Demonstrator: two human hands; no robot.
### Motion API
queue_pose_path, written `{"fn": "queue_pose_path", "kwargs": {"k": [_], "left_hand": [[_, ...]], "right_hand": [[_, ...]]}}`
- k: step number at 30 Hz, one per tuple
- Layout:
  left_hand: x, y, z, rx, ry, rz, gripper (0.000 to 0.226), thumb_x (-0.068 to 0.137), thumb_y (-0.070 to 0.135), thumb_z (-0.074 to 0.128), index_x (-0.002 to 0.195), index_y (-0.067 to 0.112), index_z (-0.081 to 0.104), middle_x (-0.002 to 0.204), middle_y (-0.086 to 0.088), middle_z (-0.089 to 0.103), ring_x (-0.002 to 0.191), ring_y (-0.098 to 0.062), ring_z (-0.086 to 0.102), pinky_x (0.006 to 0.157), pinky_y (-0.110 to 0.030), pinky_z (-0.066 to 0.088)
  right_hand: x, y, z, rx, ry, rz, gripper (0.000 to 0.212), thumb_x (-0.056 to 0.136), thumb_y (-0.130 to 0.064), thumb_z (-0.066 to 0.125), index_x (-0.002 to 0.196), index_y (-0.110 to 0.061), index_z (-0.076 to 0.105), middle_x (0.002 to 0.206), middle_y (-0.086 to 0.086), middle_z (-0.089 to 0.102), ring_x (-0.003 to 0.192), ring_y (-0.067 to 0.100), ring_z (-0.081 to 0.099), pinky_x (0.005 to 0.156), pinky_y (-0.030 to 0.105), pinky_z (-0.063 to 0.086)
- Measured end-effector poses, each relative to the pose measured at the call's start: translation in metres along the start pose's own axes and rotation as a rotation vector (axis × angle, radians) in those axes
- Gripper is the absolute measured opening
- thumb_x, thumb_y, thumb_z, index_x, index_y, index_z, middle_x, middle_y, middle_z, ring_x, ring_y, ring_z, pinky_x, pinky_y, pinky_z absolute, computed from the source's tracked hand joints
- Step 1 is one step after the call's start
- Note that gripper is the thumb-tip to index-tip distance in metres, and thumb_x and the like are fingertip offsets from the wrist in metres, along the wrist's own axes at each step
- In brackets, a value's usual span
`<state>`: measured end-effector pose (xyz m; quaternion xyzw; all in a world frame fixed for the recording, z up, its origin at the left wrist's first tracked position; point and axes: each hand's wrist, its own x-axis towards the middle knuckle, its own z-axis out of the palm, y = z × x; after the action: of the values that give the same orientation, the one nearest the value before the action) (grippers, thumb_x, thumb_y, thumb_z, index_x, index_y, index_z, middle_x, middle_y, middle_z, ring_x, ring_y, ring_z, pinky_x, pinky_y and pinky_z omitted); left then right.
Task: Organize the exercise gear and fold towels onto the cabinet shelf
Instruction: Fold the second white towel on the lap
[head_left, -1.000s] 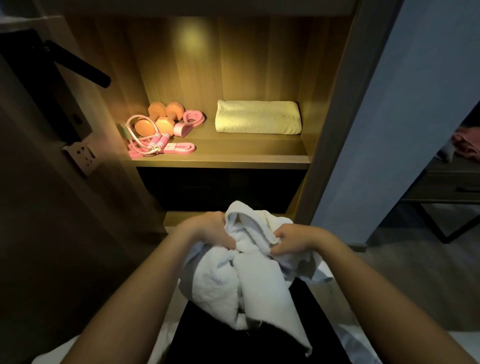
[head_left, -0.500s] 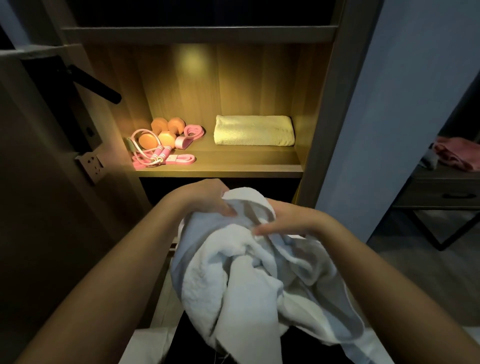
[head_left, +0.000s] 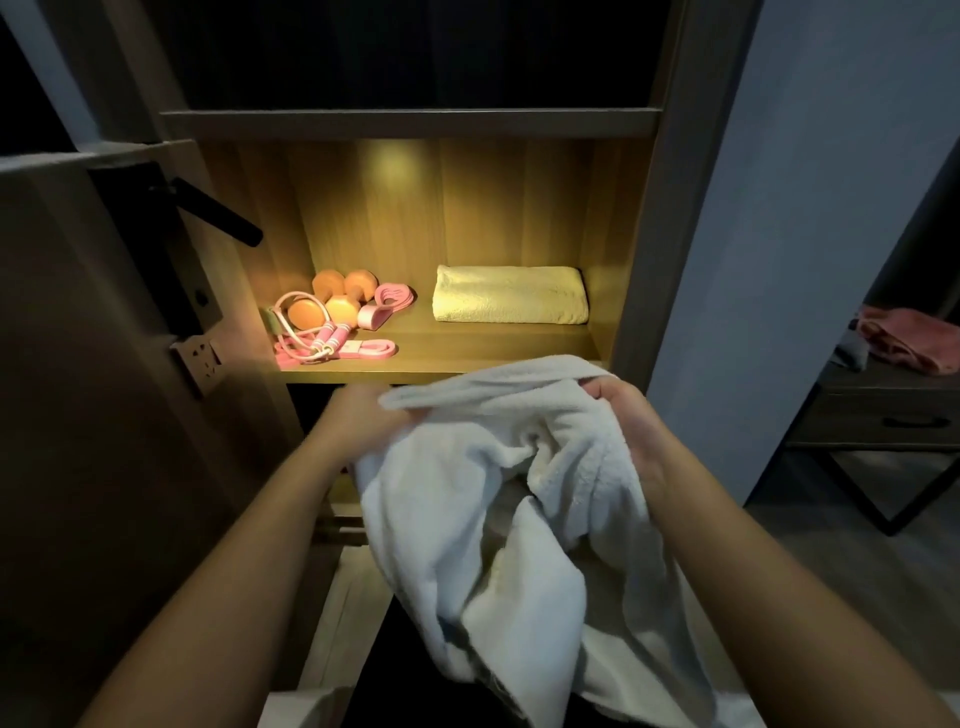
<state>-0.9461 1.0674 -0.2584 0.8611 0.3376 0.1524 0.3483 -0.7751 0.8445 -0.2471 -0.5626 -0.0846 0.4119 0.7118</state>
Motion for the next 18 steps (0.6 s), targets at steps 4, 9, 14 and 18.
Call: {"fn": "queue_pose_path", "kwargs": {"k": [4, 9, 14, 18], "left_hand": [[0.012, 0.043, -0.042, 0.279, 0.229, 0.240, 0.030, 0.083, 0.042, 0.067, 0.075, 0.013, 0.065, 0.068, -0.003, 0.060, 0.068, -0.020, 0.055, 0.055, -0.030, 0.037], [0.005, 0.072, -0.058, 0.364, 0.249, 0.360, 0.032, 0.083, 0.040, 0.065, 0.069, 0.011, 0.060, 0.066, -0.008, 0.056, 0.065, -0.023, 0.052, 0.056, -0.036, 0.035], [-0.008, 0.083, -0.017, 0.299, -0.076, 0.502, 0.016, 0.082, 0.032, 0.068, 0.083, 0.016, 0.065, 0.075, 0.001, 0.062, 0.069, -0.014, 0.055, 0.058, -0.032, 0.038], [-0.002, 0.062, -0.005, 0.241, -0.163, 0.494, 0.017, 0.082, 0.031, 0.066, 0.080, 0.015, 0.062, 0.069, 0.006, 0.056, 0.059, -0.005, 0.045, 0.055, -0.028, 0.032]], "right_hand": [[-0.002, -0.006, -0.003, -0.018, -0.045, 0.039, 0.011, 0.065, -0.009, 0.048, 0.076, -0.010, 0.050, 0.064, 0.007, 0.046, 0.060, 0.023, 0.051, 0.057, 0.032, 0.039], [-0.003, -0.003, -0.004, -0.262, -0.206, 0.007, 0.039, 0.076, -0.022, 0.060, 0.115, -0.015, 0.059, 0.092, 0.014, 0.072, 0.087, 0.031, 0.069, 0.074, 0.039, 0.057], [0.000, 0.002, 0.016, -0.499, -0.264, -0.358, 0.054, 0.073, -0.042, 0.079, 0.119, -0.037, 0.052, 0.107, -0.011, 0.071, 0.096, 0.009, 0.070, 0.070, 0.022, 0.056], [0.006, -0.001, 0.014, -0.529, 0.053, -0.498, 0.014, 0.084, -0.021, 0.053, 0.083, -0.025, 0.066, 0.074, -0.003, 0.069, 0.064, 0.010, 0.065, 0.052, 0.021, 0.050]]}}
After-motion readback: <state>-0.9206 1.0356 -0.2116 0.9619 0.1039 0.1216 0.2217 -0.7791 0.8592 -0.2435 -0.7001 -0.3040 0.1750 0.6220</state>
